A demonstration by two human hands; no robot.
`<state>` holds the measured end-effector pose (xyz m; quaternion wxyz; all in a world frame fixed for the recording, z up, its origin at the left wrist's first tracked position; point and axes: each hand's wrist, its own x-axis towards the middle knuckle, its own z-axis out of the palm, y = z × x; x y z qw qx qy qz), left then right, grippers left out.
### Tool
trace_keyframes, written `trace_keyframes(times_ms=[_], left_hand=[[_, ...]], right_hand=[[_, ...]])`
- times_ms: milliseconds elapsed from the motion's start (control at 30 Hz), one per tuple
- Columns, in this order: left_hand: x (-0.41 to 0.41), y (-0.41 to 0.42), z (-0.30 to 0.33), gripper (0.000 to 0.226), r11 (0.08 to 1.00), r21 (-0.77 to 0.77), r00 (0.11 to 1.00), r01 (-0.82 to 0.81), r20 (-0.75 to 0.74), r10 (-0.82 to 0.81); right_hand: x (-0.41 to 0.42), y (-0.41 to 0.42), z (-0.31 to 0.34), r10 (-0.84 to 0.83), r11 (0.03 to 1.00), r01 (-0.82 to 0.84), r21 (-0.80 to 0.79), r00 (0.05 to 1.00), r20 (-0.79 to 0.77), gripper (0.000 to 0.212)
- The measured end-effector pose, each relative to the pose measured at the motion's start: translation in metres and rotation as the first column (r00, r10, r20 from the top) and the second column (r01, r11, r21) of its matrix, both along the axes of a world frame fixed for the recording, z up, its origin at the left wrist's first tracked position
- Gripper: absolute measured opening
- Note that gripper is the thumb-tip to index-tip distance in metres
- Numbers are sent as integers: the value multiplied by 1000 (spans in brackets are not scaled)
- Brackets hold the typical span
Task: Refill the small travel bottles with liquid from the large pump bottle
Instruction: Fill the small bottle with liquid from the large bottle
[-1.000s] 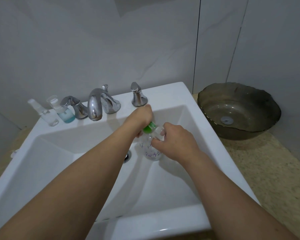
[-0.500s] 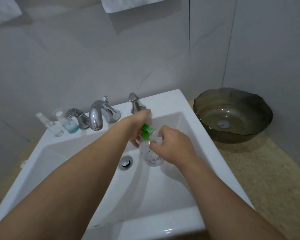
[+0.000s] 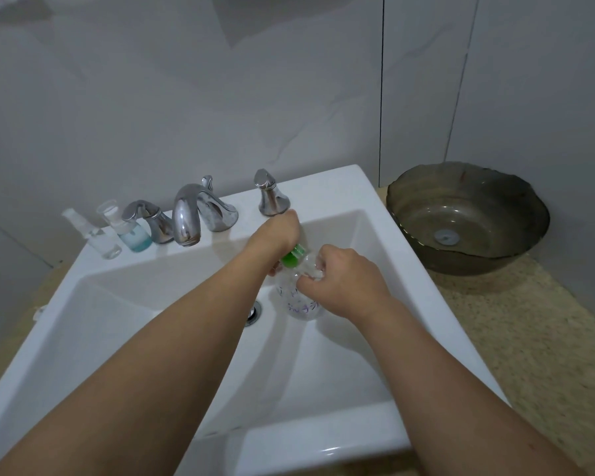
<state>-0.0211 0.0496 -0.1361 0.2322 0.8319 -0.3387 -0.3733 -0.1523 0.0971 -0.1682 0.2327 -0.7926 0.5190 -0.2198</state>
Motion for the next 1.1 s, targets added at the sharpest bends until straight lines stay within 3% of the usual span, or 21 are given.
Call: trace_keyframes(times_ms=[367, 533, 700, 1100], left_hand=[[0, 3, 1, 55, 1000, -13, 1000, -2, -10, 2], [7, 3, 11, 55, 991, 111, 997, 71, -8, -70], [15, 2, 21, 72, 973, 185, 988, 138, -98, -122], [4, 1, 10, 56, 988, 93, 988, 124, 84, -132]], right_hand=[[1, 0, 3, -2, 1000, 2, 13, 1000, -11, 36], [0, -1, 2, -2, 1000, 3, -18, 1000, 23, 36], [-1, -1, 5, 11, 998, -7, -68, 998, 57, 37], [0, -2, 1, 22, 1000, -22, -13, 1000, 13, 33]])
